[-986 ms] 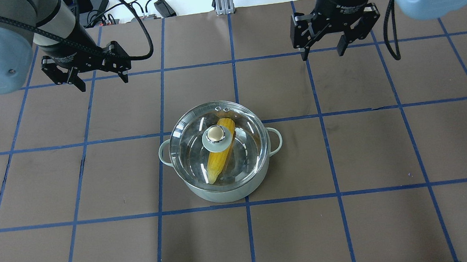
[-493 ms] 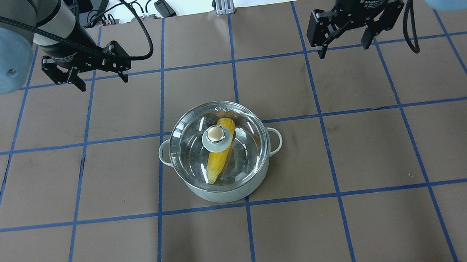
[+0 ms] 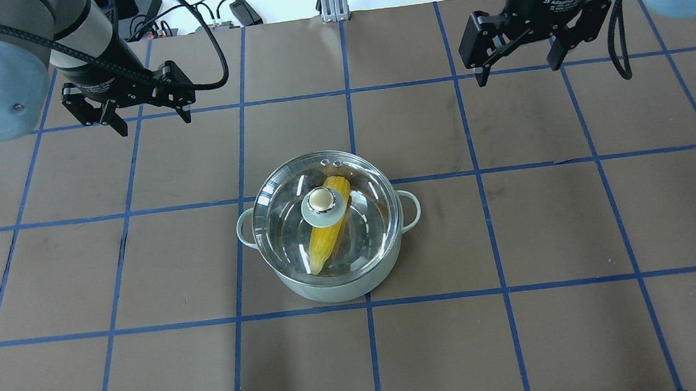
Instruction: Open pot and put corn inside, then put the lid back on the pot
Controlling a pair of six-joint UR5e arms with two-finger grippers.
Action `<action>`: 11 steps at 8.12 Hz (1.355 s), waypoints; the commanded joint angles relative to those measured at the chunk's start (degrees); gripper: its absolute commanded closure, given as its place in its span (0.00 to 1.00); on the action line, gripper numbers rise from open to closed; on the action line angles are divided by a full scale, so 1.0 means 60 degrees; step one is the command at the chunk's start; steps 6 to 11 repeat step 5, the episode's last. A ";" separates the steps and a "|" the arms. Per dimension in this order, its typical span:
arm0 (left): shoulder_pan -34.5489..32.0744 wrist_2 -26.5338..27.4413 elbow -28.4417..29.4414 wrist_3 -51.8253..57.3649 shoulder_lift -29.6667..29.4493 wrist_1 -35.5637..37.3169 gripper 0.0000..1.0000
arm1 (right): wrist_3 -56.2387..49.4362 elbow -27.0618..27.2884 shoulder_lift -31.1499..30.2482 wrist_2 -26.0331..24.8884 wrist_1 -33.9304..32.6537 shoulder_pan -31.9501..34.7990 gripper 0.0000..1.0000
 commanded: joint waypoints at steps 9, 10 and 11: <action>0.0000 -0.0015 0.0000 -0.0006 0.0000 0.0006 0.00 | -0.0032 0.0111 -0.0328 -0.0213 -0.0020 -0.0013 0.00; 0.0000 -0.0015 0.0000 -0.0006 0.0000 0.0006 0.00 | -0.0032 0.0111 -0.0328 -0.0213 -0.0020 -0.0013 0.00; 0.0000 -0.0015 0.0000 -0.0006 0.0000 0.0006 0.00 | -0.0032 0.0111 -0.0328 -0.0213 -0.0020 -0.0013 0.00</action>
